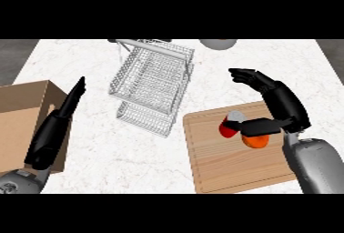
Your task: Pick the squash from the cutting board and place it in the tiered basket
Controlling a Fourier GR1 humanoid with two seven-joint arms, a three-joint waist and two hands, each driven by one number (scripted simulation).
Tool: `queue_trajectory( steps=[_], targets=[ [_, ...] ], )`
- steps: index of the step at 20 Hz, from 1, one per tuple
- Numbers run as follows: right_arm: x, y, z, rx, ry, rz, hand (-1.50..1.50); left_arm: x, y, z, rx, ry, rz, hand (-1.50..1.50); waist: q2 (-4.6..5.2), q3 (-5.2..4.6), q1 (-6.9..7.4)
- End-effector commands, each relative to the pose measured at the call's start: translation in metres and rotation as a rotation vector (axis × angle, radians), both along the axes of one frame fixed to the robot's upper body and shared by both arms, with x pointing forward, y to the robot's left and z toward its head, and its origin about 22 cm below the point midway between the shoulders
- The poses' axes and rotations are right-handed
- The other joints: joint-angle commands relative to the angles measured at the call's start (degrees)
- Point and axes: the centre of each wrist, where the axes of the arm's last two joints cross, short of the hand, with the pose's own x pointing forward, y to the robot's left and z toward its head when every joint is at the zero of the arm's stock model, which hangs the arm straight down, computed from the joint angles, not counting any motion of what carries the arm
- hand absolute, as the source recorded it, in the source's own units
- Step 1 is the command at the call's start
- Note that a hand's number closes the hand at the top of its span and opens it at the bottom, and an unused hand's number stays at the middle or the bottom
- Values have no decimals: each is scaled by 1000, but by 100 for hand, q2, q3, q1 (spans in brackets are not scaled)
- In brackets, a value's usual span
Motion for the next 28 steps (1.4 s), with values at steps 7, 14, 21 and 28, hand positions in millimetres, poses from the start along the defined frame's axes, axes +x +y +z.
queue_trajectory(
  steps=[7, 14, 21, 28],
  targets=[
    [-10, -34, 85, -875, 180, -2, -150, -9, 7, -7, 22, 14, 8, 0, -97, -41, -58],
    [-45, 15, 125, -1129, 244, -69, -150, -5, 8, 3, 21, -2, 18, 0, -48, -17, -34],
    [-74, 77, 99, -1122, 300, -107, -150, -9, -16, 0, -3, -7, -8, 0, -10, -4, 45],
    [-77, 83, 57, -1270, 345, -186, -150, -7, 1, -19, 10, 0, 3, 0, 0, -4, 19]
  ],
)
